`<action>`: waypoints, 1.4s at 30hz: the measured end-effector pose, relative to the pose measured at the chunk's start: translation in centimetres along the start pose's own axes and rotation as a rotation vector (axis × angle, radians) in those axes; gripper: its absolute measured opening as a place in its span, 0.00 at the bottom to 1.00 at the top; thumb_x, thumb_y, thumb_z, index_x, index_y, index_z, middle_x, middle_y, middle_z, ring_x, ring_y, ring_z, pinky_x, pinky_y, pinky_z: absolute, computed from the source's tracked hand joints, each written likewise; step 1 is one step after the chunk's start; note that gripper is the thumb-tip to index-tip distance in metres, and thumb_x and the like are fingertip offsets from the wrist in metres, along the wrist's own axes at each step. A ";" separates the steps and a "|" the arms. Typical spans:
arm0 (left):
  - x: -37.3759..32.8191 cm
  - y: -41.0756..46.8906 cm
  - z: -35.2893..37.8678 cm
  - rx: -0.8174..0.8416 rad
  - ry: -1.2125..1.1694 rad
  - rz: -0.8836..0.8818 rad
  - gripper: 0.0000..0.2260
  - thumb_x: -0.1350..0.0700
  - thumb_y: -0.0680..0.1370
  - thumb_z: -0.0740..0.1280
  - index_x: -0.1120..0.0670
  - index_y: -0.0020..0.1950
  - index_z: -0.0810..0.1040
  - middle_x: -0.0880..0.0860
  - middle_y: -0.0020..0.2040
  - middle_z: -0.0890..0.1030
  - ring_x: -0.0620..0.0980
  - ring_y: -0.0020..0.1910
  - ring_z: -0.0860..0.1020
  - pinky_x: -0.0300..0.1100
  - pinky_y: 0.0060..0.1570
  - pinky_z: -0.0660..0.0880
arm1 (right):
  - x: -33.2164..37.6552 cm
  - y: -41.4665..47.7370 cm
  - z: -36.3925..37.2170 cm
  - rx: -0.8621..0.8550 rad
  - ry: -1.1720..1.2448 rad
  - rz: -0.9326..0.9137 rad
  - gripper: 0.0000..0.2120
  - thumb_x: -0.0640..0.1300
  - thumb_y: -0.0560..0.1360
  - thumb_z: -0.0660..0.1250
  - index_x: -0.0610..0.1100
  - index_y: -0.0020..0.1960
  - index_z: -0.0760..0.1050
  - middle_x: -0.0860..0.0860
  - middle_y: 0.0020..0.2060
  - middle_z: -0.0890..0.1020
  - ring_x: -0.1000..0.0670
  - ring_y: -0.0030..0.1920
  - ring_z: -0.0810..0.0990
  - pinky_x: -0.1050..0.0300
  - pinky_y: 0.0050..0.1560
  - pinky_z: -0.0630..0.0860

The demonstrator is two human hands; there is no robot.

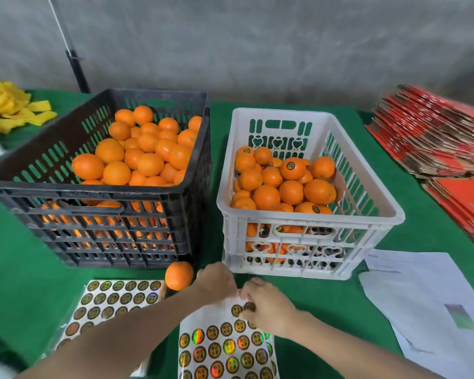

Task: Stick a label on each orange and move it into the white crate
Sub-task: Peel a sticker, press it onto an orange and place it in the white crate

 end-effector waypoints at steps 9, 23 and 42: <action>1.2 -0.2 -3.0 0.047 -0.541 0.010 0.13 0.62 0.74 0.70 0.52 0.30 0.75 0.45 0.27 0.75 0.39 0.28 0.73 0.27 0.27 0.68 | 2.8 -0.6 -3.2 -0.419 0.073 -0.184 0.07 0.37 0.73 0.68 0.37 0.50 0.81 0.44 0.45 0.82 0.45 0.41 0.82 0.53 0.43 0.80; 2.5 -0.6 -4.2 0.143 -0.314 0.092 0.04 0.53 0.72 0.65 0.51 0.37 0.75 0.49 0.39 0.76 0.46 0.38 0.73 0.39 0.39 0.70 | 5.3 -0.4 -3.8 -0.554 0.072 -0.231 0.12 0.39 0.60 0.81 0.46 0.40 0.81 0.53 0.37 0.79 0.54 0.34 0.80 0.66 0.29 0.74; 0.3 -1.7 -4.6 -0.059 0.135 0.424 0.10 0.51 0.78 0.63 0.56 0.54 0.78 0.54 0.47 0.82 0.51 0.44 0.79 0.45 0.47 0.76 | 6.8 -0.7 -6.6 -0.416 0.200 -0.186 0.16 0.40 0.76 0.63 0.51 0.62 0.70 0.67 0.52 0.69 0.63 0.54 0.71 0.78 0.54 0.61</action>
Point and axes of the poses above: each hand's wrist, its own y-axis towards the middle knuckle, its own z-axis out of the palm, x = y × z, the point moved 7 cm from there along y, towards the middle knuckle
